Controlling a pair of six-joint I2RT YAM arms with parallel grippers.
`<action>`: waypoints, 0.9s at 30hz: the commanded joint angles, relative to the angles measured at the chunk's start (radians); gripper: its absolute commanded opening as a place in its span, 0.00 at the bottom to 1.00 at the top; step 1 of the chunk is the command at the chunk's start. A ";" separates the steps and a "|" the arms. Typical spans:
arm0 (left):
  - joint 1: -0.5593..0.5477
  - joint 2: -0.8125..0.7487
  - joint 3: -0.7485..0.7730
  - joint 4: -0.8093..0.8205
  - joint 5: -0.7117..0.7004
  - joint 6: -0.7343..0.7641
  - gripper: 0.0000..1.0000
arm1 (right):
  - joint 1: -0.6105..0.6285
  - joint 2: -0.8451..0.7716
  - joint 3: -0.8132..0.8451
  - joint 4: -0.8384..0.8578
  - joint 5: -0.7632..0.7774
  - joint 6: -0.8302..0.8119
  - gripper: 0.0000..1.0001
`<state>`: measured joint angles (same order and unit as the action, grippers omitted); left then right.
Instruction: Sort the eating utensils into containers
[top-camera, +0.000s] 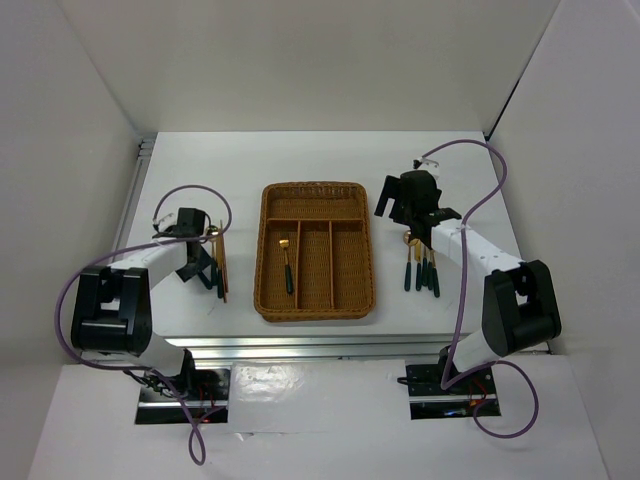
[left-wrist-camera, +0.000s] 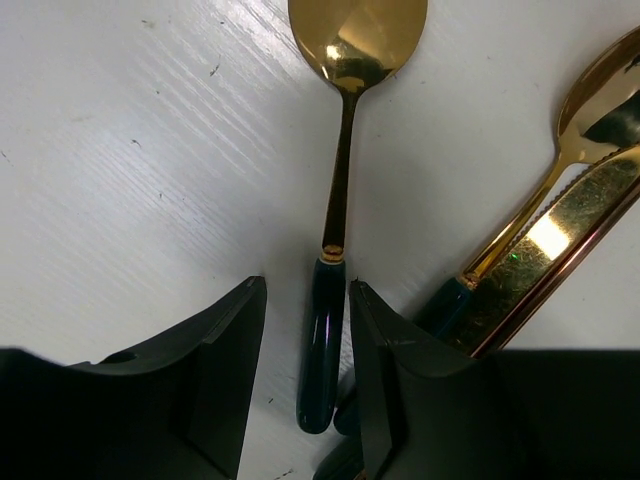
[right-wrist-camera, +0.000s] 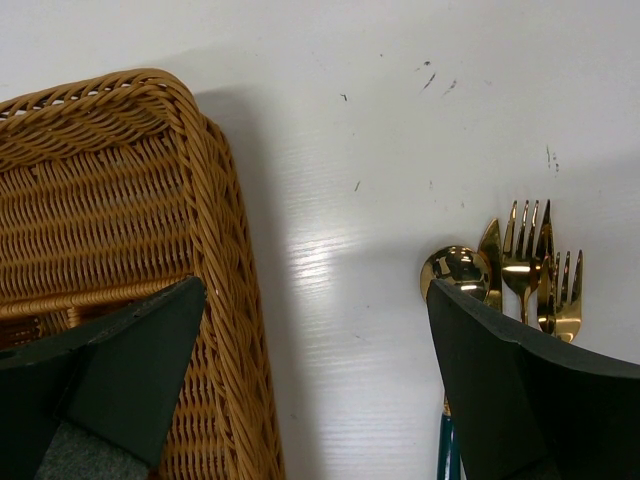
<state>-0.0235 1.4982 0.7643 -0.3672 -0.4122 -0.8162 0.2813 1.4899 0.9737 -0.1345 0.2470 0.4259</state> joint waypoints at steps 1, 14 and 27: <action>0.005 0.031 0.044 -0.007 -0.017 0.012 0.53 | -0.007 0.003 -0.004 0.030 0.014 0.004 1.00; 0.005 0.040 0.053 -0.007 0.001 0.022 0.36 | -0.007 0.003 -0.004 0.030 0.023 0.004 1.00; 0.005 -0.039 0.075 -0.052 0.010 0.031 0.25 | -0.007 0.003 -0.004 0.030 0.023 0.004 1.00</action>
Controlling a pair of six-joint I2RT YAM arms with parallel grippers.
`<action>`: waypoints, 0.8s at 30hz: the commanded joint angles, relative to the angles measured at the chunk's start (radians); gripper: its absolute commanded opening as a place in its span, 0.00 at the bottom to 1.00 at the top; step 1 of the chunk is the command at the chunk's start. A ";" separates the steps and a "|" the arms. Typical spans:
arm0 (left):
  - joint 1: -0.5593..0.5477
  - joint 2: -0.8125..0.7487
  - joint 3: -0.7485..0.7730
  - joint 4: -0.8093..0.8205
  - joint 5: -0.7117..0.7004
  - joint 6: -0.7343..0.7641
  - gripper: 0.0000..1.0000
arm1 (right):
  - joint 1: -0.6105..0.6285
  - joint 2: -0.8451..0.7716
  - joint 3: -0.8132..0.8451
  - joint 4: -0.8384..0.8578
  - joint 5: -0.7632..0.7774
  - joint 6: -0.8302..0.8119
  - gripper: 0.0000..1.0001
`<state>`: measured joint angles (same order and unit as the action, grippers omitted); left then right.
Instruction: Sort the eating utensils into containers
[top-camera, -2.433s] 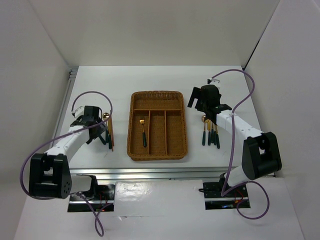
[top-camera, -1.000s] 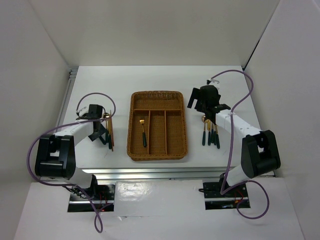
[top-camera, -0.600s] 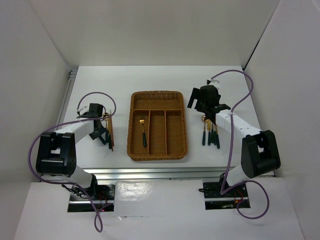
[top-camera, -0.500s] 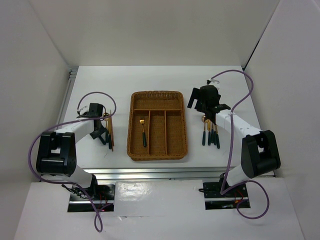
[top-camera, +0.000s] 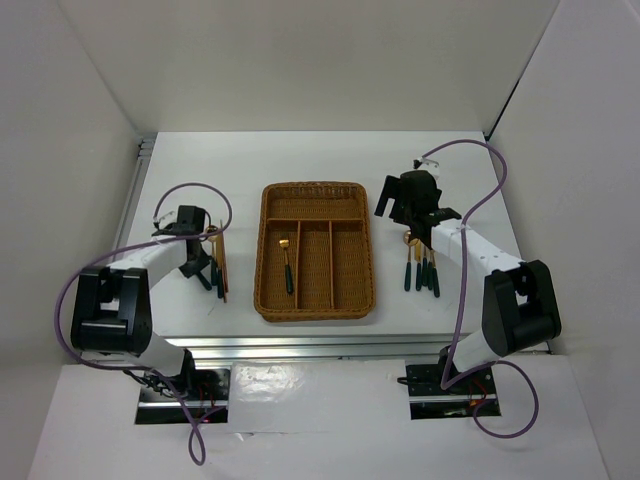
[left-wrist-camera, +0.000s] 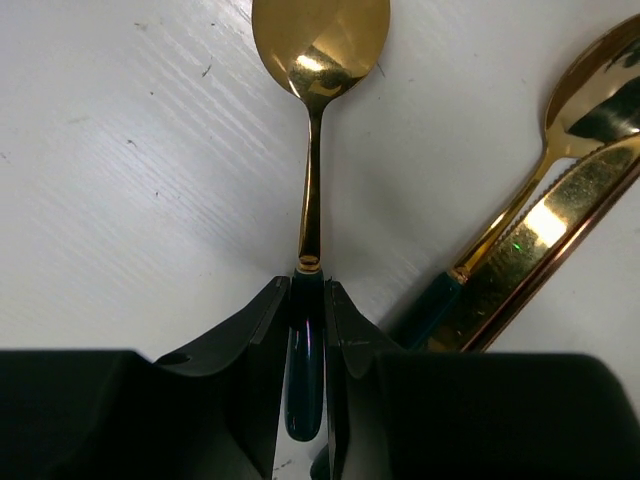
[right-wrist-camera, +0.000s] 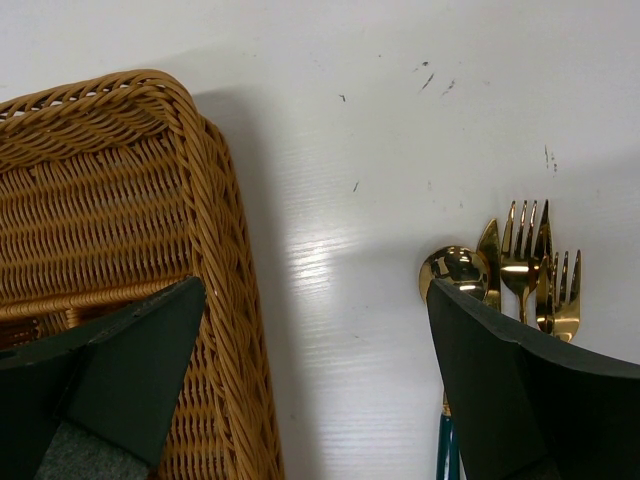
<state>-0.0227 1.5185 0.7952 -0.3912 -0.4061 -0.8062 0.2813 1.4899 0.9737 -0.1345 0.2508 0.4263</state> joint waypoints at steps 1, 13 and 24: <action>0.004 -0.092 0.044 -0.037 0.013 0.021 0.25 | -0.007 0.003 -0.004 0.030 0.019 0.003 1.00; -0.134 -0.326 0.139 -0.104 0.209 0.131 0.25 | -0.007 0.003 -0.004 0.030 0.019 0.003 1.00; -0.391 -0.405 0.148 -0.016 0.351 0.108 0.25 | -0.016 0.003 -0.004 0.030 0.019 0.012 1.00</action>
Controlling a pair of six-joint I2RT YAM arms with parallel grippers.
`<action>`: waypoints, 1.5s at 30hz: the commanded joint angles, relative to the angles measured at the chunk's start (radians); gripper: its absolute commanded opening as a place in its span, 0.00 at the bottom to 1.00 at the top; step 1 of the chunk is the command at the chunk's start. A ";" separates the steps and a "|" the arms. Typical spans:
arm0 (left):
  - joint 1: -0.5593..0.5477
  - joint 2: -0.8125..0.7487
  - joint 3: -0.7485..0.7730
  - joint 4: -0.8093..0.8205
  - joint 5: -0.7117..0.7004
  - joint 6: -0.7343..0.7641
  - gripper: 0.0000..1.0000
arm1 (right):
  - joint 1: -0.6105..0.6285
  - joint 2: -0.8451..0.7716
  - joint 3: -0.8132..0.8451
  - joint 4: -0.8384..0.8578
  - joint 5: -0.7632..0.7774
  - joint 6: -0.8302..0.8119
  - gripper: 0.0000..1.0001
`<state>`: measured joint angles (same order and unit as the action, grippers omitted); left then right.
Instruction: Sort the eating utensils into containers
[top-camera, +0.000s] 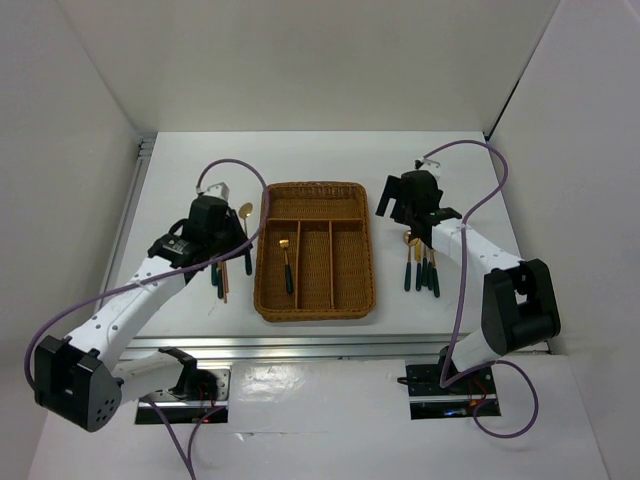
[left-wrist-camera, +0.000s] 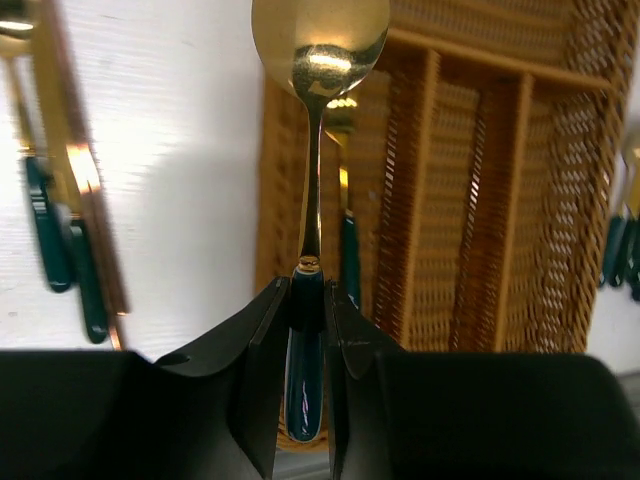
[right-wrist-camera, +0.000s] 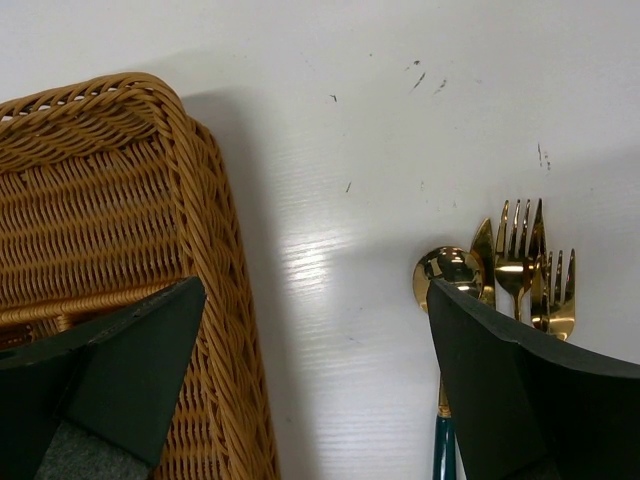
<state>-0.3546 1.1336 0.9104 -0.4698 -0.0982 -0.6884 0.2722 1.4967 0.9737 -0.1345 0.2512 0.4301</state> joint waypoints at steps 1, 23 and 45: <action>-0.078 -0.020 0.033 0.074 0.043 -0.020 0.25 | -0.007 -0.004 -0.004 0.030 0.019 0.009 1.00; -0.382 0.239 0.097 0.235 -0.049 -0.243 0.25 | -0.016 -0.004 -0.023 0.039 0.019 0.018 1.00; -0.437 0.540 0.265 0.162 -0.179 -0.272 0.31 | -0.025 0.014 -0.032 0.049 0.010 0.018 1.00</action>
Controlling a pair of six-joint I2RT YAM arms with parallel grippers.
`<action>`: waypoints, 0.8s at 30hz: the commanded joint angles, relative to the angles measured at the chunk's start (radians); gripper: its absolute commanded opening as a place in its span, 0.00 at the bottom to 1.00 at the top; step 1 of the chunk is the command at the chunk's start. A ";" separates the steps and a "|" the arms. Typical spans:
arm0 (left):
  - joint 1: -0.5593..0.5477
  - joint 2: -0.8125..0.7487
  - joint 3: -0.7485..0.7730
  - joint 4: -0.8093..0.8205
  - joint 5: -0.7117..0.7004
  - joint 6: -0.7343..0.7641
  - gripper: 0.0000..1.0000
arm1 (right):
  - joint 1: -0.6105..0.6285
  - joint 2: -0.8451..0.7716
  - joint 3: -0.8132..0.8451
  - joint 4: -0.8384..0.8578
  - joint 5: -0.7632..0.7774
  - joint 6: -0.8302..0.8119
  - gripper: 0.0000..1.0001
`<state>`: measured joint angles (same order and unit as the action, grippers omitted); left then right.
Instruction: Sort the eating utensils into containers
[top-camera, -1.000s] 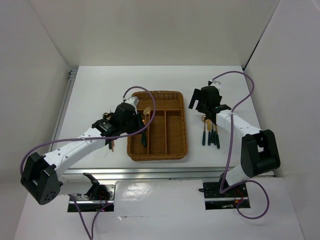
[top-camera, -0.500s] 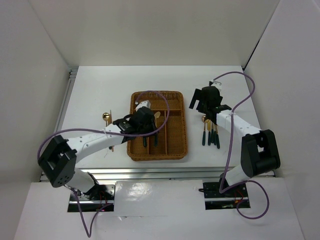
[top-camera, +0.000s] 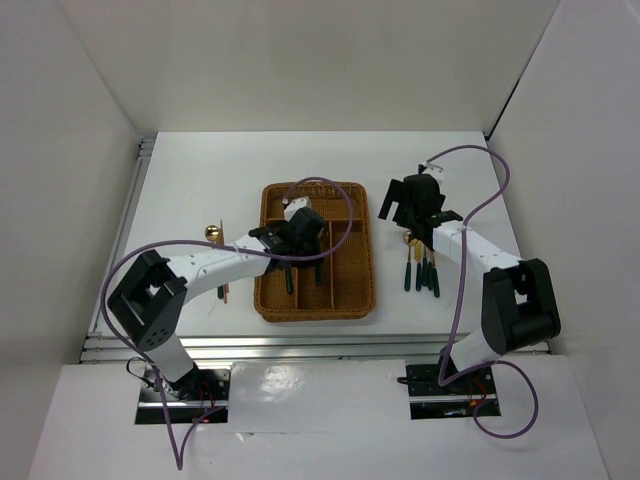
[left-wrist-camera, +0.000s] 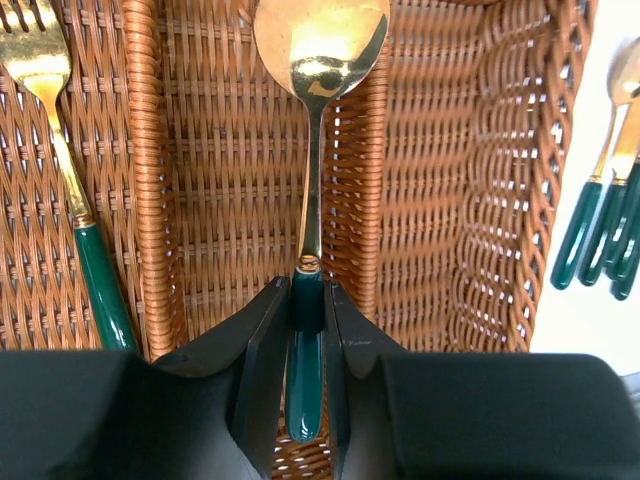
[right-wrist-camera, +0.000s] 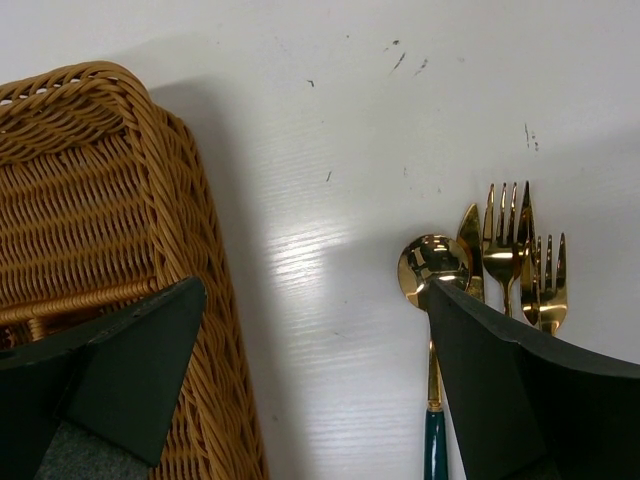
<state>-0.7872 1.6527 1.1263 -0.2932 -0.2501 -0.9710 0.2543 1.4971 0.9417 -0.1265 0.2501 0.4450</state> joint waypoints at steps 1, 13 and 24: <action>-0.004 0.030 0.049 -0.015 -0.028 0.011 0.33 | -0.007 0.014 0.000 0.041 0.011 0.003 1.00; -0.004 0.099 0.090 -0.075 -0.028 0.029 0.41 | -0.016 0.023 0.000 0.041 0.011 0.003 1.00; -0.004 0.035 0.176 -0.144 -0.049 0.092 0.53 | -0.016 0.023 0.000 0.041 0.011 0.003 1.00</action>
<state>-0.7872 1.7508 1.2404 -0.4126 -0.2722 -0.9356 0.2440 1.5143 0.9413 -0.1238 0.2497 0.4480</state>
